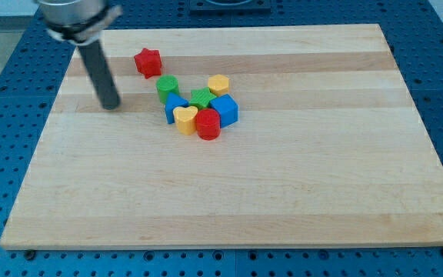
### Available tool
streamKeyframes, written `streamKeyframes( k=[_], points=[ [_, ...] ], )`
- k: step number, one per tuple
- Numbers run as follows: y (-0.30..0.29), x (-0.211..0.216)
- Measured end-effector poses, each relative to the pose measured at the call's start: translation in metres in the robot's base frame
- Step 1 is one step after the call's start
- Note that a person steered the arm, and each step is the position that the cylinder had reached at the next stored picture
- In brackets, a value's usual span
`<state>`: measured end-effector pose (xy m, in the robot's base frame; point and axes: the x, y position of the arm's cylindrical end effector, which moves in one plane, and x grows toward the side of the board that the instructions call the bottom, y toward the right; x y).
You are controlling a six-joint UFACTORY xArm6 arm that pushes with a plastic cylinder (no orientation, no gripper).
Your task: Push the red star into the group of blocks
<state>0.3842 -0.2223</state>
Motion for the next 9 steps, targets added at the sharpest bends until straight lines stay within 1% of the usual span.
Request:
streamKeyframes(
  k=[2,3,4,5,6,7,8,9],
  points=[
    [-0.008,-0.094],
    [0.016,-0.105],
    [0.050,-0.110],
    [0.071,-0.100],
    [0.066,-0.096],
    [0.038,-0.096],
    [0.024,-0.096],
    [0.037,-0.094]
  ],
)
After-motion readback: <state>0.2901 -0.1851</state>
